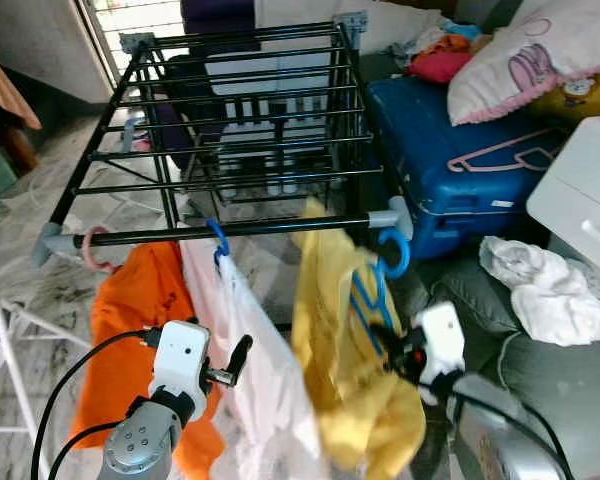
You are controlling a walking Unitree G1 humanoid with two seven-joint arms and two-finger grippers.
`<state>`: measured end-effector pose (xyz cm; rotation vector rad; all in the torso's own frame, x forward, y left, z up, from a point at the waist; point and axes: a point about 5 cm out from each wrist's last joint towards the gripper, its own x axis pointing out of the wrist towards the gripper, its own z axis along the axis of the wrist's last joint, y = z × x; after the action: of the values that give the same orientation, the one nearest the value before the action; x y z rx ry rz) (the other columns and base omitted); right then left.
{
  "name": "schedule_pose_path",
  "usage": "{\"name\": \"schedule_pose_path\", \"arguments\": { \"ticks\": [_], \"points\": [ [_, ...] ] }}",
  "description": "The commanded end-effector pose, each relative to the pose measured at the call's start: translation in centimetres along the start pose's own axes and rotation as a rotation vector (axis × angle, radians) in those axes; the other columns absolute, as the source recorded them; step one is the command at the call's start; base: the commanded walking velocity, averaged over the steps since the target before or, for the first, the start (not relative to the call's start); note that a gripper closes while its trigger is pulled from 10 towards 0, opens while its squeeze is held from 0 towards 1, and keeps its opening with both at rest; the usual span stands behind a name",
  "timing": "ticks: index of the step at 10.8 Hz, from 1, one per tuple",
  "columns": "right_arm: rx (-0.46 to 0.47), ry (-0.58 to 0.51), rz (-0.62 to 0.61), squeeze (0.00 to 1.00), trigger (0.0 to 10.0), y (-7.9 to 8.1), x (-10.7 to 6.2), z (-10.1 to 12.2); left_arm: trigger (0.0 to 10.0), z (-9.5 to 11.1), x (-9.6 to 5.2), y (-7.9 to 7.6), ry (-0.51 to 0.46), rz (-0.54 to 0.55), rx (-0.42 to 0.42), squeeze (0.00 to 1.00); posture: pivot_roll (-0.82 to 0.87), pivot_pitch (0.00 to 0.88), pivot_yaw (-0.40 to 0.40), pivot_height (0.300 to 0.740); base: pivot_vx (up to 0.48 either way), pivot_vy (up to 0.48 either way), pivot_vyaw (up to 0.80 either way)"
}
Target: Hang hanger
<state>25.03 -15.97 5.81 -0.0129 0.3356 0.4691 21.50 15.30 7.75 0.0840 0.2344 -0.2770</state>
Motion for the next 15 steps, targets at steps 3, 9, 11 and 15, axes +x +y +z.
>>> {"name": "schedule_pose_path", "arguments": {
  "ticks": [3, 9, 11, 15],
  "points": [
    [-0.048, -0.062, -0.035, 0.0, 10.0, -0.1, 0.4, 1.6, 10.0, -0.1, 0.0, 0.2, 0.007, 0.006, 0.011, 0.0, -0.03, 0.0, 0.049, 0.74, 0.0, 0.0, 0.0],
    [-0.073, -0.051, -0.087, 0.0, 10.0, -0.6, 0.6, 1.8, 10.0, -0.3, 0.0, 0.3, 0.02, 0.026, 0.023, 0.0, -0.02, 0.0, 0.039, 0.74, -0.138, 0.0, 0.0],
    [-0.144, -0.096, -0.157, 0.0, 10.0, -1.3, 0.7, 2.9, 10.0, -0.3, 0.0, 0.2, 0.022, 0.03, 0.022, 0.0, -0.02, 0.0, 0.038, 0.74, -0.298, 0.0, 0.0],
    [-0.144, -0.109, -0.145, 0.0, 10.0, -1.1, 1.1, 3.4, 10.0, -0.2, 0.1, 0.2, 0.023, 0.033, 0.023, 0.0, -0.02, 0.0, 0.036, 0.74, -0.297, 0.0, 0.0]
  ]
}}
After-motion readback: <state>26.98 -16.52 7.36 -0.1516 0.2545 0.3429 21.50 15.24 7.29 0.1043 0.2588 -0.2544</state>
